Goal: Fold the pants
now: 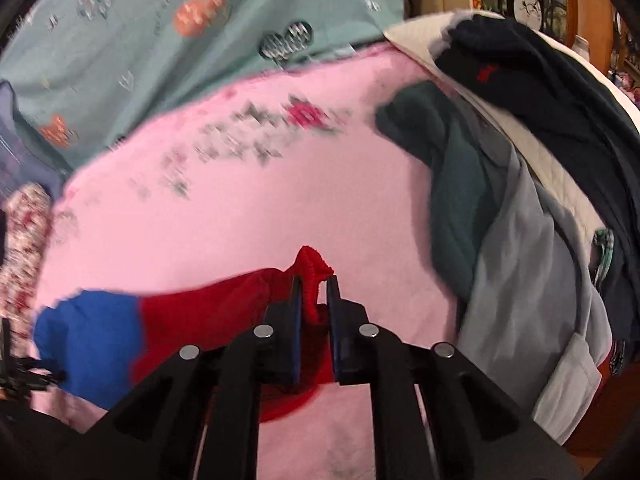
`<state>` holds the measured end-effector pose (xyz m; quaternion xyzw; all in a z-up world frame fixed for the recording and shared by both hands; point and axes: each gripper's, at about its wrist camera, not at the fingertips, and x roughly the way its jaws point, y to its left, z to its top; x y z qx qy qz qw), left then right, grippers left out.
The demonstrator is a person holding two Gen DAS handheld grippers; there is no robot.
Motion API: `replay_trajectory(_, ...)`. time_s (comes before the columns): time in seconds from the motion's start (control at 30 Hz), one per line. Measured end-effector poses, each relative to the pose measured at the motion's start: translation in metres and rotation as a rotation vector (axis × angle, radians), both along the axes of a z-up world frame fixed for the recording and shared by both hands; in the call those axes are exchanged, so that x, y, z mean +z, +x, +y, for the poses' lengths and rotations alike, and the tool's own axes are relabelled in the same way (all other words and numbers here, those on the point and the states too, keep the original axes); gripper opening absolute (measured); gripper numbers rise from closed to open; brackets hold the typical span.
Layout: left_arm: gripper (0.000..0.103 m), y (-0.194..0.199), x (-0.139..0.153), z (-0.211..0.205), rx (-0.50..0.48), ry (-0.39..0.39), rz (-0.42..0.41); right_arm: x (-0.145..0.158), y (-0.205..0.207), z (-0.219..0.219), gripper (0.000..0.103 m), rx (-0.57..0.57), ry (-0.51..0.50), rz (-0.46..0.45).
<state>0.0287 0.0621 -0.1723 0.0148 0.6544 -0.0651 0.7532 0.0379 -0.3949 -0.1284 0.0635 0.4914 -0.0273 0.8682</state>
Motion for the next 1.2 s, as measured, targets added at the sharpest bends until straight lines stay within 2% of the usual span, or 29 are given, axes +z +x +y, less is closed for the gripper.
replay_trajectory(0.03, 0.076, 0.000, 0.000, -0.001, -0.007, 0.004, 0.001, -0.023, 0.004, -0.005, 0.015, -0.029, -0.036, 0.091)
replay_trajectory(0.07, 0.076, 0.000, 0.001, -0.001, -0.014, 0.006, 0.003, -0.033, 0.001, -0.009, 0.016, -0.057, -0.040, 0.136)
replay_trajectory(0.1, 0.076, -0.003, 0.001, 0.002, -0.021, 0.006, 0.004, -0.032, -0.001, -0.012, 0.018, -0.084, -0.019, 0.136)
replay_trajectory(0.13, 0.076, -0.002, 0.004, -0.002, -0.021, 0.012, -0.001, -0.017, -0.006, -0.015, 0.021, -0.123, -0.004, 0.099)
replay_trajectory(0.2, 0.076, -0.001, 0.020, 0.005, -0.001, 0.015, -0.043, 0.008, -0.011, -0.011, 0.038, -0.157, -0.014, 0.025)
replay_trajectory(0.23, 0.076, -0.001, 0.029, 0.007, 0.006, -0.004, -0.069, 0.025, -0.014, -0.003, 0.040, -0.145, -0.003, -0.033)
replay_trajectory(0.3, 0.079, 0.003, 0.041, 0.008, 0.013, -0.042, -0.117, 0.042, -0.007, 0.025, 0.043, -0.015, 0.048, -0.083)
replay_trajectory(0.4, 0.080, 0.009, 0.033, 0.001, -0.003, -0.034, -0.140, 0.035, 0.007, 0.064, 0.044, 0.166, 0.086, -0.055)
replay_trajectory(0.5, 0.080, 0.009, 0.001, 0.006, 0.002, 0.021, -0.074, 0.008, 0.012, 0.101, 0.044, 0.342, 0.100, 0.031)
replay_trajectory(0.53, 0.081, 0.007, -0.004, 0.009, 0.002, 0.026, -0.061, -0.011, 0.014, 0.109, 0.045, 0.377, 0.082, 0.104)
replay_trajectory(0.6, 0.082, -0.004, -0.006, 0.011, -0.014, 0.022, -0.090, -0.044, 0.018, 0.115, 0.045, 0.379, -0.023, 0.261)
replay_trajectory(0.67, 0.081, -0.005, 0.003, 0.013, -0.020, 0.018, -0.073, -0.039, 0.023, 0.123, 0.045, 0.405, -0.049, 0.256)
replay_trajectory(0.73, 0.081, -0.001, 0.018, 0.016, -0.006, -0.008, -0.093, -0.015, 0.038, 0.145, 0.045, 0.472, 0.020, 0.221)
replay_trajectory(0.77, 0.081, 0.003, 0.029, 0.018, -0.001, -0.024, -0.135, -0.005, 0.047, 0.157, 0.045, 0.508, 0.068, 0.190)
replay_trajectory(0.83, 0.085, 0.017, 0.039, 0.019, 0.020, -0.029, -0.197, 0.013, 0.073, 0.190, 0.047, 0.608, 0.214, 0.162)
replay_trajectory(0.9, 0.085, 0.026, 0.034, 0.022, 0.049, -0.039, -0.201, 0.016, 0.102, 0.223, 0.049, 0.703, 0.364, 0.187)
replay_trajectory(0.93, 0.085, 0.032, 0.025, 0.024, 0.065, -0.045, -0.179, 0.017, 0.111, 0.237, 0.049, 0.735, 0.397, 0.203)
replay_trajectory(1.03, 0.086, 0.034, 0.009, 0.029, 0.063, -0.021, -0.151, -0.001, 0.146, 0.282, 0.049, 0.847, 0.437, 0.287)
replay_trajectory(1.1, 0.086, 0.026, 0.005, 0.020, 0.041, 0.000, -0.158, -0.017, 0.157, 0.303, 0.049, 0.901, 0.397, 0.345)
replay_trajectory(1.2, 0.086, 0.024, 0.005, 0.019, 0.028, 0.011, -0.174, -0.044, 0.176, 0.327, 0.049, 0.962, 0.363, 0.496)
